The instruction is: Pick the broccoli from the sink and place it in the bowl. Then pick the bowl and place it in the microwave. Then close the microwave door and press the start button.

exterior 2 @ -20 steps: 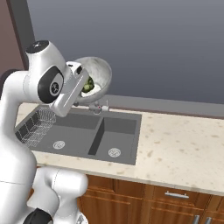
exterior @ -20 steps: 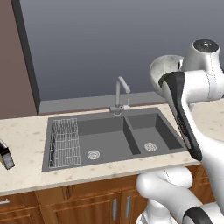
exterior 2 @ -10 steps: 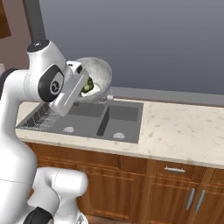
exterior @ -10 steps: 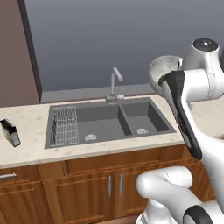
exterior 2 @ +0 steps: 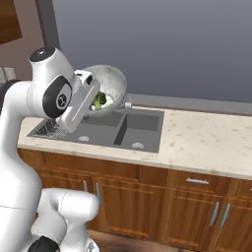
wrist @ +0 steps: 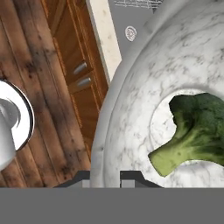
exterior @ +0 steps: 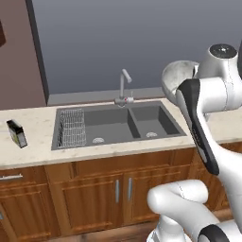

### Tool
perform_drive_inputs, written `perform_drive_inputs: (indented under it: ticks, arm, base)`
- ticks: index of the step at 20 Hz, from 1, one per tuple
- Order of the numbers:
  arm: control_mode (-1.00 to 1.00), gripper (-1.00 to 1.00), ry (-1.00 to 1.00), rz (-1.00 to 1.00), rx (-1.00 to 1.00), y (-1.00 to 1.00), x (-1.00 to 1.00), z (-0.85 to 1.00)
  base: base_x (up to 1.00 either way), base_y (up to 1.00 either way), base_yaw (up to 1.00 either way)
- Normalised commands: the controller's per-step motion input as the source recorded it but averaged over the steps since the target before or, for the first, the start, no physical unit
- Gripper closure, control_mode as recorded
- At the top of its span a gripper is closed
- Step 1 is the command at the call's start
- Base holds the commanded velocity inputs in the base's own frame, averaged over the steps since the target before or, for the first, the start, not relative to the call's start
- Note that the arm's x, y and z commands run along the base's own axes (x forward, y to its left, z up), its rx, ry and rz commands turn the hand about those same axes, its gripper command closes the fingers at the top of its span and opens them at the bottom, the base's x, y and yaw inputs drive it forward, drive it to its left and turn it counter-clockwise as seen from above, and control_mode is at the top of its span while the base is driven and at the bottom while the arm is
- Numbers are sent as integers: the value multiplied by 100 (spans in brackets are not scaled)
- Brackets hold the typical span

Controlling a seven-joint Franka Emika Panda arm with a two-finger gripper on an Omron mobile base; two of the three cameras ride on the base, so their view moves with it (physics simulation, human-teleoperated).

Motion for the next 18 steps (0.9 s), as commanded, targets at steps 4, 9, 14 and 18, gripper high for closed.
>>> perform_drive_inputs:
  ticks: [4,9,14,18]
  arm:
    - [100,100,0,0,0,0,0,0]
    - [100,100,0,0,0,0,0,0]
    - [100,100,0,0,0,0,0,0]
    - [100,100,0,0,0,0,0,0]
  base:
    - [-33,-5,52]
    - [-44,-5,76]
    - [-43,0,89]
    - [-35,0,90]
